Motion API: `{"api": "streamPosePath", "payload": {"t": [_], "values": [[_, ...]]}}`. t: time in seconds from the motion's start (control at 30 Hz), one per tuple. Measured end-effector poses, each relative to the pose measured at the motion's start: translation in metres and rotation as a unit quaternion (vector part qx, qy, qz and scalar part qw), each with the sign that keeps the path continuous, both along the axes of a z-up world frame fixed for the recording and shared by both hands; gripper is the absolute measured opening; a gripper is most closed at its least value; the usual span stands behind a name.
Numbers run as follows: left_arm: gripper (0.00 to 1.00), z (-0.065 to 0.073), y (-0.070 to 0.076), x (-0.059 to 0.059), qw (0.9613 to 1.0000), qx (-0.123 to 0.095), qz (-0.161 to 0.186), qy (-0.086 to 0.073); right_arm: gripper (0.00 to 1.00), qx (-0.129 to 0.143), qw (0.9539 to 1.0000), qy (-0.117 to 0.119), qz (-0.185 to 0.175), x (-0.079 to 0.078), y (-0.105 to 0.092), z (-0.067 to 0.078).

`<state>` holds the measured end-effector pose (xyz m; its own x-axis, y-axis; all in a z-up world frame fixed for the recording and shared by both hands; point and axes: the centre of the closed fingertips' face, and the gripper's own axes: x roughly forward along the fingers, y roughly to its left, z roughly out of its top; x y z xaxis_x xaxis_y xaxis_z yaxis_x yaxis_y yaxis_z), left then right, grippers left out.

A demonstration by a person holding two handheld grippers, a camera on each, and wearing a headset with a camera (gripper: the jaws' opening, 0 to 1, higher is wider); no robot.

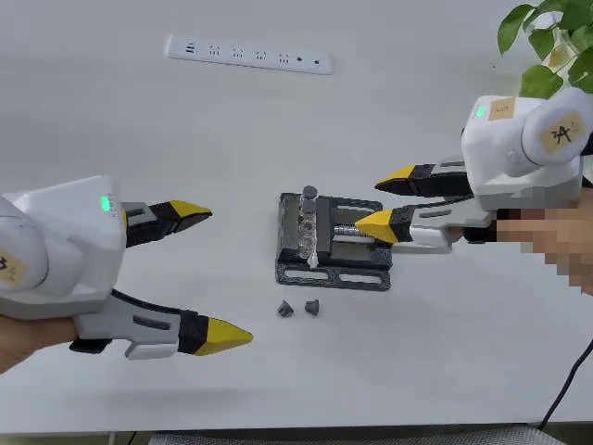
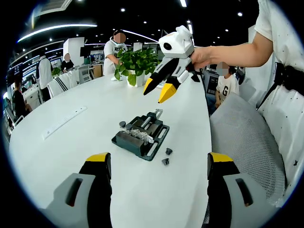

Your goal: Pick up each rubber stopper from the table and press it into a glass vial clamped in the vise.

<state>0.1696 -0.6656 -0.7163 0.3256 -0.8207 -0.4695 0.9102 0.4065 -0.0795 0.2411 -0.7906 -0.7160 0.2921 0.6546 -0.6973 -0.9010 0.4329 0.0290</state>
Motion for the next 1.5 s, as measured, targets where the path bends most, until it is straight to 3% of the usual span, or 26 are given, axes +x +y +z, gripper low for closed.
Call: {"api": "streamPosePath", "payload": {"t": [0.2, 0.6, 1.03, 1.17, 1.5], "values": [[0.84, 0.003, 0.000, -0.002, 1.0000, 0.004, 0.001, -0.003, 0.41, 0.031, 0.9995, -0.002, -0.009, -0.011, -0.004, 0.003], [0.87, 0.005, 0.000, -0.007, 0.9999, 0.014, -0.001, -0.005, 0.50, 0.067, 0.9976, -0.001, -0.018, -0.037, -0.005, 0.005], [0.89, 0.005, 0.004, -0.008, 0.9998, 0.018, 0.000, -0.005, 0.57, 0.099, 0.9950, -0.006, -0.015, -0.050, -0.004, 0.006], [0.89, 0.005, 0.004, -0.008, 0.9998, 0.018, 0.000, -0.005, 0.57, 0.105, 0.9944, -0.004, -0.011, -0.056, -0.004, 0.002], [0.91, 0.001, 0.005, -0.010, 0.9998, 0.017, -0.002, -0.001, 0.57, 0.099, 0.9951, 0.006, -0.001, -0.075, -0.001, -0.025]]}}
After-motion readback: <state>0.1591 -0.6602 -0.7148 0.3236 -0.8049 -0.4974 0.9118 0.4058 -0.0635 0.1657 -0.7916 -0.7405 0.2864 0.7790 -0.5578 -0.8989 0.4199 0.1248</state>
